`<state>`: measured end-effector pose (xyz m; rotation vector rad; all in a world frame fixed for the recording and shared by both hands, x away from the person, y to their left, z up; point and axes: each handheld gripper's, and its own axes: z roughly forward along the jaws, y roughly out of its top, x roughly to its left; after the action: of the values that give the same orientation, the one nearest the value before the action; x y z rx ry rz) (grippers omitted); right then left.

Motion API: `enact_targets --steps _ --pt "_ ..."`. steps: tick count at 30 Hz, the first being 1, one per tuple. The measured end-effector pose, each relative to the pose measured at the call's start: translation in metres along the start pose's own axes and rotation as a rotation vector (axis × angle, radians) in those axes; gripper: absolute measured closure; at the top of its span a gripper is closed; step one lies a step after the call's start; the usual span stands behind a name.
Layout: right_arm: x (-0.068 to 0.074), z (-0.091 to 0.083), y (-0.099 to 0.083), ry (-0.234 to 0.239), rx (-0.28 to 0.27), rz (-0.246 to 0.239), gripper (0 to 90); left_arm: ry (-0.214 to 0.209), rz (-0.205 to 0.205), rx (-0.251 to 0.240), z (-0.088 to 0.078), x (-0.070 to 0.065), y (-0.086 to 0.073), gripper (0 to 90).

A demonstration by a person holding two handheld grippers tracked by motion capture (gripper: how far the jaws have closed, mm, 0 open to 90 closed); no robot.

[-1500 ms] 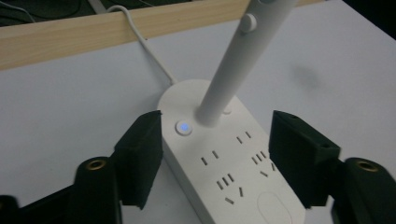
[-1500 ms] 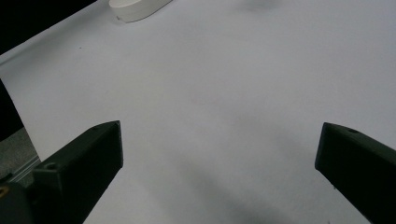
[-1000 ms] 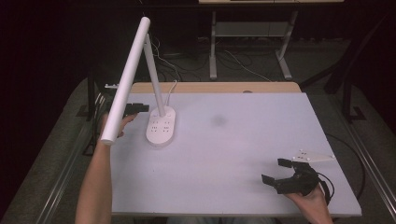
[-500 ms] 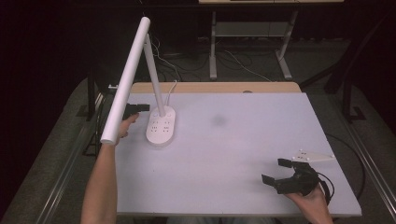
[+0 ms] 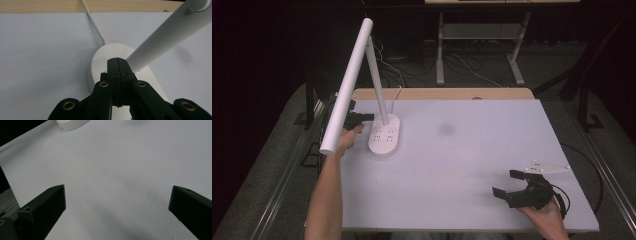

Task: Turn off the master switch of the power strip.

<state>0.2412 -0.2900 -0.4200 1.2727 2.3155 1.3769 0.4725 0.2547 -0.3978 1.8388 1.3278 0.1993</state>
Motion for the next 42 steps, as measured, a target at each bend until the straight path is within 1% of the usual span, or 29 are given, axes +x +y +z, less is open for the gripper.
enact_targets --steps 2,4,9,12,13,18,19,20,24,27,29,31,38,39,40,42 --pt "0.000 0.000 0.000 0.004 0.001 0.001 0.2 0.010 -0.003 0.006 0.002 0.000 -0.001 89.7" --pt "0.000 0.000 0.000 0.004 0.001 -0.004 0.2 0.022 0.004 0.018 0.005 0.000 -0.002 89.8" --pt "0.000 0.001 0.000 0.004 0.002 -0.009 0.2 0.030 -0.003 0.033 0.011 0.000 -0.006 89.8" --pt "0.001 0.001 0.000 0.004 0.006 -0.008 0.3 0.030 -0.006 0.038 0.015 -0.001 -0.008 89.7" --pt "0.001 0.001 0.000 0.004 0.006 -0.008 0.2 0.024 0.000 0.044 0.015 -0.001 -0.008 89.7" --pt "0.001 0.002 0.000 0.006 0.011 -0.007 0.2 0.013 -0.007 0.038 0.021 -0.003 -0.009 89.7" --pt "0.001 0.002 0.000 0.006 0.011 -0.007 0.2 0.017 -0.002 0.046 0.022 -0.003 -0.009 89.7" --pt "0.001 0.002 0.000 0.007 0.010 -0.006 0.2 0.013 -0.006 0.048 0.023 -0.003 -0.009 89.7" --pt "0.001 0.002 -0.001 0.007 0.012 -0.007 0.2 0.015 -0.014 0.038 0.025 -0.003 -0.010 89.7" --pt "0.001 0.002 -0.001 0.007 0.014 -0.007 0.2 0.027 -0.022 0.030 0.026 -0.002 -0.009 89.7" --pt "0.001 0.002 -0.001 0.007 0.016 -0.007 0.2 0.022 -0.033 0.026 0.026 -0.001 -0.010 89.7" --pt "0.000 0.002 -0.001 0.007 0.015 -0.007 0.2 0.023 -0.035 0.022 0.027 -0.001 -0.010 89.7" --pt "0.000 0.002 -0.001 0.006 0.015 -0.013 0.2 0.039 -0.015 0.019 0.030 -0.005 -0.010 89.8" --pt "0.000 0.002 0.000 0.007 0.018 -0.015 0.2 0.035 -0.021 0.019 0.031 -0.005 -0.011 89.9" --pt "0.001 0.002 0.000 0.008 0.019 -0.011 0.2 0.030 -0.017 0.023 0.031 -0.004 -0.011 89.9" --pt "0.001 0.001 0.000 0.004 0.014 -0.014 0.2 0.002 -0.046 0.016 0.033 -0.004 -0.012 90.0"
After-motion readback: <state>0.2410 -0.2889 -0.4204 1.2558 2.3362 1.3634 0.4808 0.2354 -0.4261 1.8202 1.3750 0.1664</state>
